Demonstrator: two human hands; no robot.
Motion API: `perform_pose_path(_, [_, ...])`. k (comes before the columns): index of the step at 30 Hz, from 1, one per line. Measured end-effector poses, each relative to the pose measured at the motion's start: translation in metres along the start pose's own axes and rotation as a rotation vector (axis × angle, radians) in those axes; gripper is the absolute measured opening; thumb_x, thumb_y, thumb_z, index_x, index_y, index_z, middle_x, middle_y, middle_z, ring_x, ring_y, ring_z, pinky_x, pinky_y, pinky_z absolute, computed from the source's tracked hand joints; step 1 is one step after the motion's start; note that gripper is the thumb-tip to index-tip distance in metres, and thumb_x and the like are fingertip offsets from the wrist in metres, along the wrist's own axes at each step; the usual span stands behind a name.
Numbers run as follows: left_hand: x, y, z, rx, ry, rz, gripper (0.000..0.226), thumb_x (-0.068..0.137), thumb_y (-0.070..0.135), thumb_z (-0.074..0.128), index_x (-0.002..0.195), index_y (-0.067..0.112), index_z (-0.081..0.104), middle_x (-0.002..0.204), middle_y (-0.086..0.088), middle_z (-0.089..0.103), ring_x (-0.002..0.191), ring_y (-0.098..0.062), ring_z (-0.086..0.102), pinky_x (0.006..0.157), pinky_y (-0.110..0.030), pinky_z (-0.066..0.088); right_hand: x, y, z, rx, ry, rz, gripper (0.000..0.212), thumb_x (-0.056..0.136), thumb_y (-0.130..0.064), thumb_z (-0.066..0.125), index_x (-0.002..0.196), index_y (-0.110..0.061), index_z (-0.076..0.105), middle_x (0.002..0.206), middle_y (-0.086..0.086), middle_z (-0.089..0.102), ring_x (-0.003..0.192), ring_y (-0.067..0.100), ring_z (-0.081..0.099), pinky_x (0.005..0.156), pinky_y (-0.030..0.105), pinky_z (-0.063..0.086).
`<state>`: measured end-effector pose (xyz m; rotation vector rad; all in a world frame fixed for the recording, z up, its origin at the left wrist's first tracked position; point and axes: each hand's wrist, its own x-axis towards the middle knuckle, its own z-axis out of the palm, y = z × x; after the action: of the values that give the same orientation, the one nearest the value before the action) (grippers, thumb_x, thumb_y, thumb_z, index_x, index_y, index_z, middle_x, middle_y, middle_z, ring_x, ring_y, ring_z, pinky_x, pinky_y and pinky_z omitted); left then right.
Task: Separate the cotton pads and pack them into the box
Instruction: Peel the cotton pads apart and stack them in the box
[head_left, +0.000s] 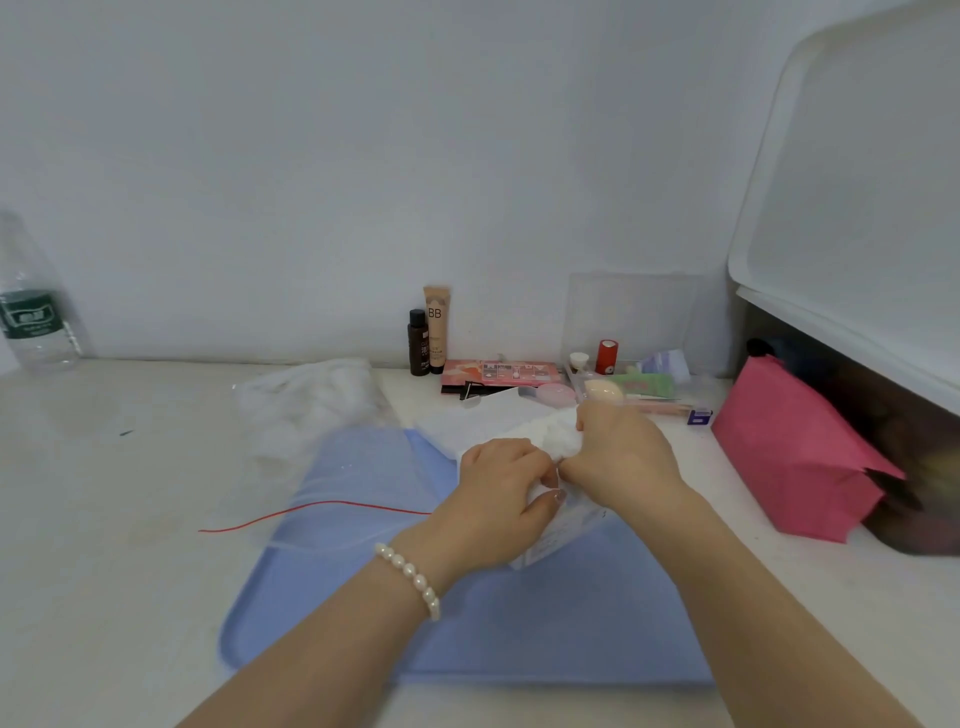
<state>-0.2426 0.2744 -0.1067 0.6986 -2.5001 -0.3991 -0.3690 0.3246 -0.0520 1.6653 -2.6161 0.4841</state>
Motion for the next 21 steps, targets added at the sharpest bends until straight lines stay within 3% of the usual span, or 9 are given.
perform_pose_path(3, [0.001,-0.001,0.001,-0.018,-0.003,-0.008,0.032,0.079,0.04,0.038,0.089,0.017,0.059,0.089,0.011,0.047,0.089,-0.01,0.039,0.082,-0.027,0.025,0.0,-0.002,0.004,0.022,-0.028,0.012,0.021,0.075,-0.021,0.062,0.094,-0.014,0.054,0.101,0.008,0.062,0.082,0.024,0.054,0.062,0.028,0.037])
perform_pose_path(5, [0.002,0.0,0.0,-0.033,-0.014,-0.028,0.032,0.077,0.043,0.037,0.085,0.019,0.057,0.089,0.011,0.046,0.091,-0.011,0.04,0.083,-0.027,0.025,0.0,-0.005,0.004,0.053,-0.068,0.01,0.012,0.076,-0.02,0.061,0.075,-0.016,0.049,0.094,0.007,0.063,0.084,0.025,0.056,0.066,0.028,0.041])
perform_pose_path(7, [0.003,0.0,-0.001,-0.044,-0.046,-0.053,0.021,0.076,0.039,0.04,0.081,0.022,0.051,0.091,0.011,0.044,0.093,-0.011,0.039,0.086,-0.028,0.027,-0.003,-0.009,0.001,0.042,-0.122,0.031,0.025,0.079,-0.019,0.058,0.061,-0.021,0.04,0.081,0.002,0.059,0.083,0.023,0.054,0.071,0.028,0.042])
perform_pose_path(12, [0.003,0.001,-0.004,-0.067,-0.095,-0.093,0.014,0.073,0.036,0.041,0.076,0.023,0.045,0.094,0.01,0.045,0.093,-0.008,0.034,0.094,-0.031,0.029,0.001,-0.005,0.011,-0.072,-0.172,-0.024,0.014,0.079,-0.029,0.055,0.074,-0.017,0.049,0.072,-0.002,0.049,0.081,0.02,0.055,0.067,0.026,0.039])
perform_pose_path(16, [0.003,0.003,-0.006,-0.044,-0.121,-0.115,0.015,0.076,0.037,0.042,0.075,0.022,0.044,0.106,0.003,0.052,0.1,-0.013,0.04,0.095,-0.029,0.028,0.003,0.007,0.0,-0.001,-0.198,-0.087,0.04,0.074,-0.047,0.062,0.059,-0.017,0.04,0.057,-0.002,0.04,0.058,0.015,0.043,0.052,0.027,0.03])
perform_pose_path(18, [0.003,0.002,-0.007,-0.035,-0.128,-0.121,0.015,0.084,0.035,0.049,0.079,0.021,0.046,0.113,0.001,0.053,0.108,-0.015,0.042,0.098,-0.03,0.028,0.003,0.012,-0.012,0.025,-0.182,-0.084,0.049,0.072,-0.046,0.067,0.052,-0.017,0.033,0.051,-0.002,0.033,0.051,0.016,0.035,0.048,0.029,0.024])
perform_pose_path(21, [0.003,0.002,-0.006,-0.026,-0.131,-0.124,0.017,0.082,0.038,0.048,0.081,0.021,0.047,0.112,0.001,0.054,0.108,-0.016,0.043,0.1,-0.034,0.029,0.001,0.011,-0.014,-0.014,-0.188,-0.074,0.045,0.072,-0.036,0.07,0.049,-0.016,0.035,0.05,0.0,0.034,0.049,0.017,0.035,0.048,0.027,0.025])
